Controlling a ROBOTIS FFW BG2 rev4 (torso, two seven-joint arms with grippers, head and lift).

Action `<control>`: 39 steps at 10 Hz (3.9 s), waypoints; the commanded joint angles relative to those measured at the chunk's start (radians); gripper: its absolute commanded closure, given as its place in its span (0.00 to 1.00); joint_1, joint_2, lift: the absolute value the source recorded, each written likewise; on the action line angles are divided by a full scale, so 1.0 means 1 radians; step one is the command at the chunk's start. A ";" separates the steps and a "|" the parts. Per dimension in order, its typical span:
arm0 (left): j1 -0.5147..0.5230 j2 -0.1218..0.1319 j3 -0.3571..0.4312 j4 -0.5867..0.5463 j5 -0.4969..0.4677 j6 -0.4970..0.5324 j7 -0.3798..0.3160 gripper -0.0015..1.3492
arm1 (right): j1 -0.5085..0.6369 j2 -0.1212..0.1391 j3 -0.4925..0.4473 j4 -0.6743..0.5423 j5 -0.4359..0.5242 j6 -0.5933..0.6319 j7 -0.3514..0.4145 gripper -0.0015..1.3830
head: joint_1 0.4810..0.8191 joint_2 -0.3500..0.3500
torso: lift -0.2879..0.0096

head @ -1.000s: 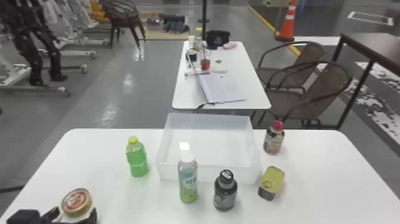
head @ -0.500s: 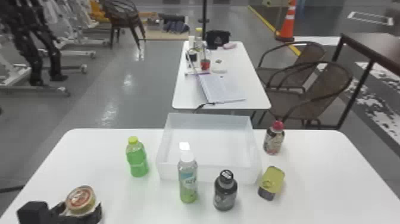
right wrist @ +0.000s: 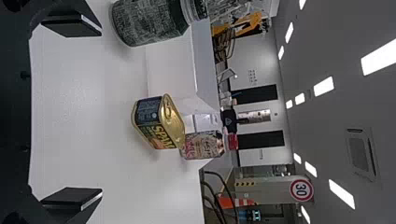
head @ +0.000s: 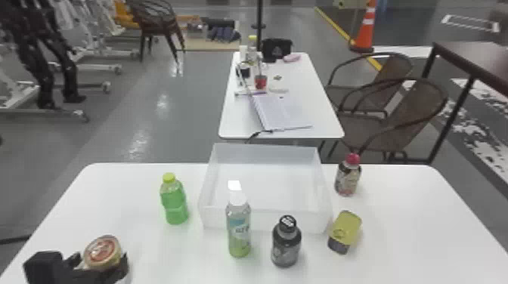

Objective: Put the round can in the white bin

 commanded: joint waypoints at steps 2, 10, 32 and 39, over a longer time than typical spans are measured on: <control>-0.018 0.004 0.000 0.011 -0.020 0.016 0.006 0.07 | -0.003 0.001 0.000 0.003 -0.002 0.000 0.001 0.06 | 0.20 0.50 | 0.63; -0.006 0.000 -0.017 -0.053 -0.036 0.019 0.051 0.61 | -0.001 0.001 0.000 0.004 -0.006 0.000 0.001 0.06 | 0.20 0.50 | 0.63; -0.474 0.119 -0.546 0.162 0.194 0.244 -0.288 0.26 | -0.027 0.001 0.015 0.027 -0.014 0.001 0.007 0.06 | 0.20 0.50 | 0.63; -0.377 0.100 -0.430 0.011 0.150 0.206 -0.239 0.09 | -0.026 0.001 0.015 0.027 -0.015 0.001 0.007 0.06 | 0.20 0.50 | 0.63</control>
